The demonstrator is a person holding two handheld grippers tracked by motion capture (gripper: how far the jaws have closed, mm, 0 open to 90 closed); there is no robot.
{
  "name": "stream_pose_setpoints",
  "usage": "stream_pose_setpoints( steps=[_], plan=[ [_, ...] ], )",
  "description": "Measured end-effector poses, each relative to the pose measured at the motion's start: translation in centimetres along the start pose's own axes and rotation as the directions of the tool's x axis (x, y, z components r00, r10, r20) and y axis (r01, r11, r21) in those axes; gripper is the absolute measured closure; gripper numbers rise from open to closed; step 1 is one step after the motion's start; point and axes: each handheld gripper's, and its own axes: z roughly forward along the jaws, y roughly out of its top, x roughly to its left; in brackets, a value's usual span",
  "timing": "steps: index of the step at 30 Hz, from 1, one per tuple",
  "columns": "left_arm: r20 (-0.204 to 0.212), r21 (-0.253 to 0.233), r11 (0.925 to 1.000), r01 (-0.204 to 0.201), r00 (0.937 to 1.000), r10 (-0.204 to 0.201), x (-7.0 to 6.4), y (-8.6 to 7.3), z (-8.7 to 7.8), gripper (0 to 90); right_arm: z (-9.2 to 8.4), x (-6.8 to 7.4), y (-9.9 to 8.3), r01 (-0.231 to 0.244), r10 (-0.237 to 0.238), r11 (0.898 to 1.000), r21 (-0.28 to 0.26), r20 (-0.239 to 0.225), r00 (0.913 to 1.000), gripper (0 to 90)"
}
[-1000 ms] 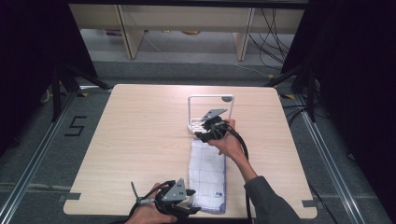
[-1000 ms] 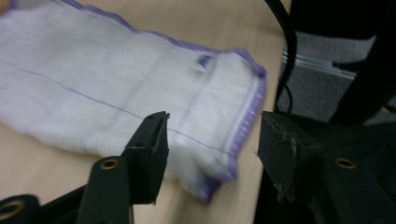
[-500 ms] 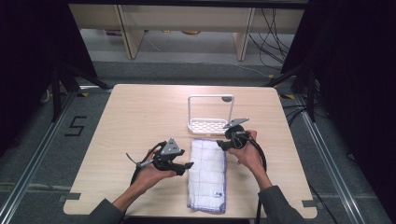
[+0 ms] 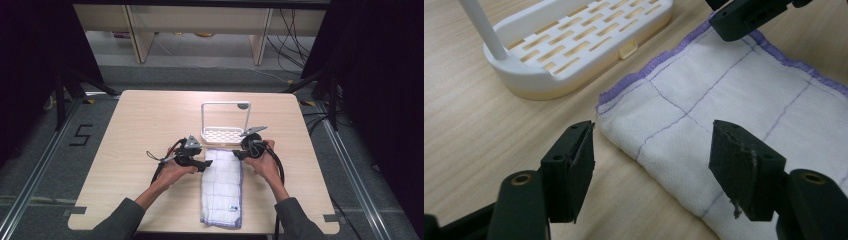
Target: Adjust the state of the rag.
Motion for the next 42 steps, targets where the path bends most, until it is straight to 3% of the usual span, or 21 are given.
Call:
stream_pose_setpoints(
  steps=[3, 5, 7, 9, 14, 15, 16, 19, 23, 27, 28, 32, 33, 37, 39, 42],
  plan=[
    [0.008, -0.008, 0.9999, 0.015, 0.9999, -0.015, 0.2, 0.3, 0.4, 34.7, 0.3, -0.1, -0.2, 0.002, -0.001, 1.000, -0.006, 0.032, 0.9995, 58.4],
    [0.024, -0.019, 0.9989, 0.044, 0.9988, -0.043, 0.4, 0.4, 0.6, 34.7, 0.3, -0.4, -0.3, 0.036, -0.036, 0.999, 0.014, 0.047, 0.9982, 61.8],
    [0.021, -0.005, 0.9995, 0.030, 0.9993, -0.030, 0.6, 0.5, 0.8, 35.0, 0.5, -0.6, -0.5, 0.058, -0.060, 0.998, 0.030, 0.064, 0.9961, 63.0],
    [0.010, -0.006, 0.9990, 0.044, 0.9990, -0.044, 0.8, 0.5, 1.0, 34.8, 0.7, -0.6, -0.7, 0.066, -0.069, 0.997, 0.041, 0.068, 0.9953, 63.4],
    [0.017, -0.009, 0.9991, 0.041, 0.9990, -0.041, 1.0, 0.8, 1.3, 36.0, 0.5, -0.4, -0.5, 0.051, -0.052, 0.998, 0.022, 0.056, 0.9970, 60.2],
    [0.021, -0.023, 0.9979, 0.061, 0.9980, -0.060, 1.0, 0.9, 1.5, 36.2, 0.3, -0.3, -0.4, 0.049, -0.050, 0.998, 0.025, 0.048, 0.9976, 59.1],
    [0.024, -0.003, 0.9990, 0.046, 0.9987, -0.046, 1.1, 1.0, 1.5, 36.4, 0.3, -0.3, -0.4, 0.043, -0.043, 0.999, 0.015, 0.046, 0.9980, 57.2],
    [0.032, 0.002, 0.9982, 0.060, 0.9977, -0.060, 1.3, 1.1, 2.0, 36.5, 0.3, -0.4, -0.4, 0.046, -0.046, 0.999, 0.009, 0.021, 0.9987, 54.0],
    [0.030, 0.025, 0.9990, 0.037, 0.9988, -0.038, 1.4, 1.1, 2.4, 37.4, 0.6, -0.4, -0.4, 0.043, -0.043, 0.999, 0.029, 0.003, 0.9991, 53.6],
    [0.034, 0.027, 0.9985, 0.048, 0.9982, -0.048, 1.5, 0.9, 2.9, 37.9, 0.9, -0.4, -0.6, 0.040, -0.039, 0.999, 0.024, -0.004, 0.9992, 53.8],
    [0.035, 0.019, 0.9982, 0.056, 0.9978, -0.057, 1.5, 0.9, 3.0, 38.5, 1.0, -0.5, -0.6, 0.057, -0.057, 0.998, 0.033, 0.004, 0.9984, 54.2],
    [0.043, 0.018, 0.9991, 0.037, 0.9984, -0.038, 1.5, 1.0, 2.9, 42.3, 1.4, -0.1, -0.6, 0.080, -0.081, 0.996, 0.033, 0.010, 0.9967, 55.3],
    [0.040, 0.017, 0.9991, 0.038, 0.9985, -0.038, 1.5, 1.0, 2.9, 43.1, 1.3, -0.1, -0.5, 0.080, -0.080, 0.995, 0.055, 0.004, 0.9968, 55.3],
    [0.047, 0.014, 0.9993, 0.036, 0.9982, -0.036, 1.6, 0.9, 2.8, 53.9, 1.3, -0.1, -0.6, 0.072, -0.072, 0.996, 0.057, 0.001, 0.9974, 55.4],
    [0.051, -0.005, 0.9985, 0.055, 0.9972, -0.055, 1.5, 0.9, 2.8, 58.2, 1.5, -0.3, -0.6, 0.076, -0.076, 0.996, 0.038, -0.007, 0.9971, 55.8],
    [0.046, 0.015, 0.9998, 0.013, 0.9989, -0.014, 1.7, 0.9, 2.5, 69.6, 1.5, -0.3, -0.7, 0.068, -0.068, 0.997, 0.039, -0.009, 0.9977, 56.2]
  ],
)
